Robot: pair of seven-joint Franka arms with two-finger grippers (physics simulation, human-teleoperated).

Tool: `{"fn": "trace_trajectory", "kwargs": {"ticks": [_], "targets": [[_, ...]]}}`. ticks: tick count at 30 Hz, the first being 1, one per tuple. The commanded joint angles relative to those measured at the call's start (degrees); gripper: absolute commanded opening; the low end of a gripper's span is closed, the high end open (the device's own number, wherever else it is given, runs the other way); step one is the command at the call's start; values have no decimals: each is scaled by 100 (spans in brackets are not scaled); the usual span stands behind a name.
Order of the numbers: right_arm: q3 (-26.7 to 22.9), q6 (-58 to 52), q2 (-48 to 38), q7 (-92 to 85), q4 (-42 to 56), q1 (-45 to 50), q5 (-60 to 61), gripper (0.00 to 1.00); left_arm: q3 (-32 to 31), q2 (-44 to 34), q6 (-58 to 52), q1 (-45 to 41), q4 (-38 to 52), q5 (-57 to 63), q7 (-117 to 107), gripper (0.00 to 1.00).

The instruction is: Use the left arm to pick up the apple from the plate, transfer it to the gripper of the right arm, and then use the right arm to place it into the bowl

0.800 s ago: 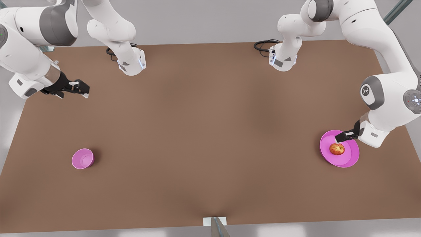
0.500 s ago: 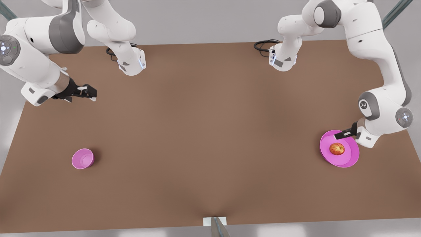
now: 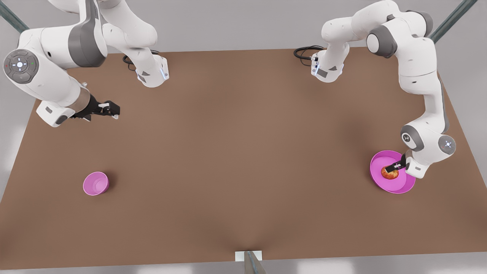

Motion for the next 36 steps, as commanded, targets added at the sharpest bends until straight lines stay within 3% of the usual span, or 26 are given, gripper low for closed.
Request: {"fn": "trace_trajectory", "kwargs": {"ticks": [1,15,16,17,18,29,31,34,36], "targets": [[15,28,-5,6,-12,-106,2,100,0,26,421,9,-19,-95,631,100],[41,125,-32,-3,-250,-97,2,100,-17,474,439,-26,192,-385,631,99],[41,134,-32,6,-267,-97,2,100,-17,483,439,-26,192,-385,631,95],[41,134,-23,6,-285,-97,2,100,-17,483,438,-26,192,-385,631,79],[41,160,-32,-3,-311,-97,2,100,-17,483,438,-26,192,-385,631,73],[41,239,-23,-11,-443,-97,2,100,-17,466,395,-114,192,-385,622,72],[41,248,-23,-11,-443,-106,2,100,-17,-96,-219,-482,245,-385,368,72],[41,239,-32,-11,-443,-97,2,100,-131,-756,-1020,-1845,535,-542,-828,72],[41,231,-40,-11,-434,-106,2,100,-544,-941,-1012,-2109,579,-1562,-828,72]]}}
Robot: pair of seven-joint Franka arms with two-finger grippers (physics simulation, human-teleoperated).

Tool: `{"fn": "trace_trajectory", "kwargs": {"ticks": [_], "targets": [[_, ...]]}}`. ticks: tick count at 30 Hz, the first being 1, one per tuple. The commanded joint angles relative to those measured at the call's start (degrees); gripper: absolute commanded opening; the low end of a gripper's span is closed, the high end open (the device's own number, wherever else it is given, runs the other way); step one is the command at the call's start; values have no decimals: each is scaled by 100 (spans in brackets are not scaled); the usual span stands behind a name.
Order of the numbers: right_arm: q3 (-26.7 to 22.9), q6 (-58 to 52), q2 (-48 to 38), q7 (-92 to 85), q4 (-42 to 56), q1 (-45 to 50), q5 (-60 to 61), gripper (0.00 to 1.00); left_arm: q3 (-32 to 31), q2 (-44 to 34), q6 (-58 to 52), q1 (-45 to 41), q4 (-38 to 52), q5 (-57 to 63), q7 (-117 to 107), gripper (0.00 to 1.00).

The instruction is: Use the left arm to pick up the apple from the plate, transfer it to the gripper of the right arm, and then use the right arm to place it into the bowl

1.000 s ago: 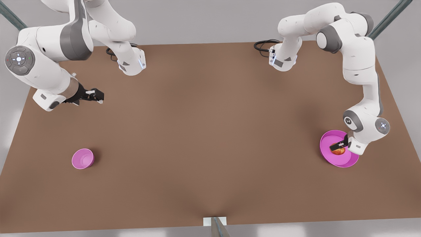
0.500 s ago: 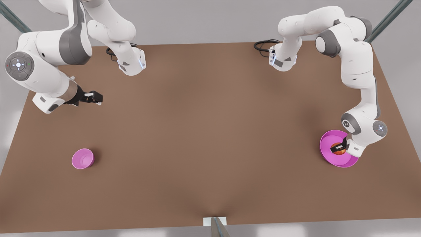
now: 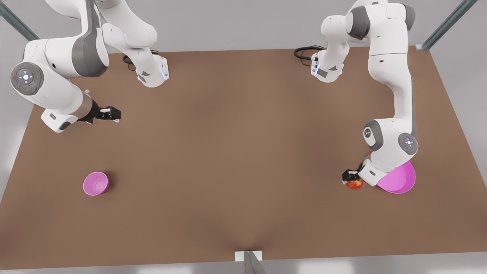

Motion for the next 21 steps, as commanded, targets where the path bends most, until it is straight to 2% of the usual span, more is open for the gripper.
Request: {"fn": "trace_trajectory", "kwargs": {"ticks": [1,3,4,5,6,8,9,10,11,12,14,15,17,21], "targets": [[17,3,-8,-6,5,41,3,100,-280,-90,-450,-111,62,-999,-801,69],[17,11,-8,-6,5,41,3,100,-535,16,-169,-286,220,-2308,1264,70],[17,11,-8,-6,5,32,3,100,-649,112,463,-514,247,-2651,1871,70],[9,-6,-8,-129,14,32,46,100,-912,218,1228,-656,238,-3705,2854,74],[-79,-24,1,-445,58,-20,451,100,-1045,341,1422,-743,299,-4478,3962,75],[-62,-15,19,-507,84,-73,548,100,-1308,806,1422,-735,958,-5472,5175,75],[-79,-15,97,-769,163,-161,959,100,-1536,1122,1422,-717,1493,-5578,5816,75],[-88,-15,378,-1717,435,-310,1372,100,-1607,1316,1413,-726,1837,-5876,6492,75],[-88,2,624,-2710,462,-512,1952,100,-2019,1579,1413,-533,2135,-6307,7546,75],[-97,29,853,-3784,567,-609,2331,100,-2801,2010,1405,-137,2628,-6387,8374,74],[-88,248,1320,-6148,893,-715,2999,100,-3356,2801,1413,-146,3560,-6387,9517,73],[-88,530,1372,-7423,893,-715,3254,100,-3453,2995,1413,-286,3727,-6387,10080,73],[-88,829,1592,-8557,884,-715,3615,100,-3514,3048,1440,-541,3780,-6396,10836,73],[-53,1312,1856,-9516,857,-697,3879,100,-4103,3215,1589,-761,3947,-6431,11689,73]]}}
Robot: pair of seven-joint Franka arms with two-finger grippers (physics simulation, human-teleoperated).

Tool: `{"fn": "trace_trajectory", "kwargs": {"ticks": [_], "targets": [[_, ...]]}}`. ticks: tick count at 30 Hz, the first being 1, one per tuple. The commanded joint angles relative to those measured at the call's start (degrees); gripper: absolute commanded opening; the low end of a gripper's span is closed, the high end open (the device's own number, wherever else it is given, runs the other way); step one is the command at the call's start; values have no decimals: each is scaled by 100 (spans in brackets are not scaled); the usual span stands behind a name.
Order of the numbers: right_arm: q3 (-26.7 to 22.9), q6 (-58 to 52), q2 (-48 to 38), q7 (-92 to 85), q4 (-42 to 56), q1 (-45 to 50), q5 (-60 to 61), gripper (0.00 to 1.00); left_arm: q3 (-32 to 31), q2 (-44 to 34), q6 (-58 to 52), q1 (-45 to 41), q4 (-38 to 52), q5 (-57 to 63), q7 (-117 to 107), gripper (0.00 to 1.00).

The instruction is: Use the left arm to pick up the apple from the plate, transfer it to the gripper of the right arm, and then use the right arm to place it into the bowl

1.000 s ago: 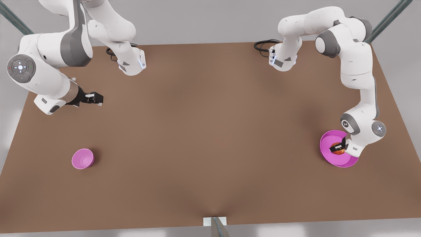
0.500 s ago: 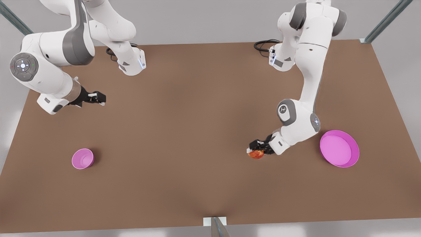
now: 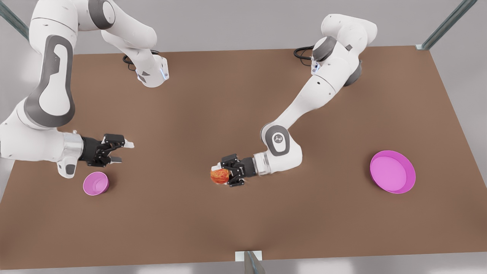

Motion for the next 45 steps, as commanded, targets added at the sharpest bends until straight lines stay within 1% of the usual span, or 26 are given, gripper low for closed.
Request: {"fn": "trace_trajectory", "kwargs": {"ticks": [1,2,3,5,6,8,10,15,17,20,23,24,27,31,33,34,39,42,45], "targets": [[12,558,64,-5816,-8,28,348,100,-154,11,302,-146,19,-191,6238,73],[12,567,108,-5781,-25,54,365,100,-171,11,512,-260,19,-200,6397,73],[38,804,143,-5746,-218,54,664,100,-163,20,539,-296,19,-217,6397,73],[47,892,292,-5711,-376,72,1200,100,-171,90,539,-349,19,-235,6406,73],[47,848,284,-4432,-745,28,1420,100,-171,125,539,-349,19,-252,6406,73],[47,620,275,-2003,-1088,-34,1877,100,-180,178,689,-384,27,-261,6397,73],[47,576,178,-1299,-1414,-78,2422,100,-189,178,742,-410,27,-261,6397,73],[56,787,231,-991,-1677,-34,2957,100,-268,160,742,-366,27,-270,6371,72],[56,1085,266,-754,-1897,186,3345,100,-286,134,742,-322,27,-305,6345,72],[64,1639,521,-815,-1871,573,3538,100,-365,134,750,-331,142,-314,6230,72],[64,1718,626,-850,-1845,643,3740,100,-374,178,917,-445,256,-349,6230,72],[222,1701,609,-850,-1862,581,3785,100,-374,178,917,-445,256,-349,6230,72],[433,1683,503,-850,-1985,546,4083,100,-365,178,917,-445,256,-349,6230,72],[460,1718,495,-850,-2047,590,4162,100,-356,187,944,-454,256,-340,6230,72],[460,1797,512,-877,-2047,634,4390,100,-356,187,997,-463,256,-349,6230,72],[556,1920,512,-877,-2047,643,4488,100,-356,187,1014,-463,256,-349,6222,72],[653,2202,591,-885,-1871,678,4505,100,-356,204,1093,-507,256,-349,6222,71],[653,2202,600,-288,-1862,661,4874,100,-356,213,1111,-533,256,-349,6222,71],[653,2255,635,828,-1862,643,5147,100,-365,213,1120,-533,256,-349,6222,71]]}}
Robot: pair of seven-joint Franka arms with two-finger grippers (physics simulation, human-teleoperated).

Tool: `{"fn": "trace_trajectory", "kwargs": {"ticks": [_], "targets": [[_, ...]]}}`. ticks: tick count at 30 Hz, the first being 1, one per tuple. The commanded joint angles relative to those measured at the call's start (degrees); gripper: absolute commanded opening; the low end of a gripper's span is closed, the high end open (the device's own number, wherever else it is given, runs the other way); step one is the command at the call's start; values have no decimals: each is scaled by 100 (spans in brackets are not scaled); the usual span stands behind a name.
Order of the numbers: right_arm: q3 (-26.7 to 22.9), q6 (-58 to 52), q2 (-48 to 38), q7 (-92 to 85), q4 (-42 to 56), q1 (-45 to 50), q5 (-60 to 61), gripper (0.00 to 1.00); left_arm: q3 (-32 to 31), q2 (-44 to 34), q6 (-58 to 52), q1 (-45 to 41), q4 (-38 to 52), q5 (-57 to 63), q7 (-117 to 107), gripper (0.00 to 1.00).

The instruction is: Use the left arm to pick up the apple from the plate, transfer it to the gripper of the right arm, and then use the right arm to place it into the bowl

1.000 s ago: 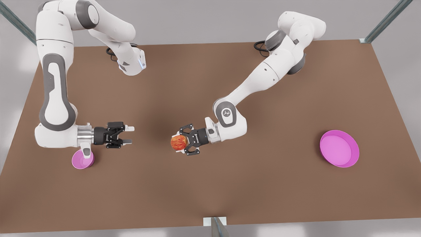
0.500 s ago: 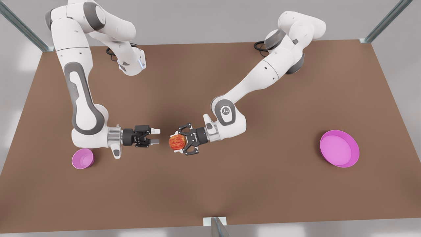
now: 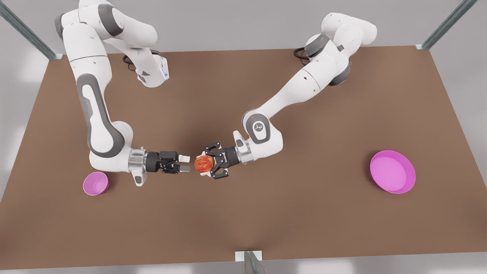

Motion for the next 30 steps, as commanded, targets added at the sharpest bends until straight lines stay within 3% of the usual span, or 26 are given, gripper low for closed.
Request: {"fn": "trace_trajectory", "kwargs": {"ticks": [1,30], "targets": [[3,118,0,1787,5,-8,260,100,-8,-8,16,0,-6,13,446,71],[-50,523,536,1208,260,229,22,100,-8,27,24,-9,2,13,437,71]]}}
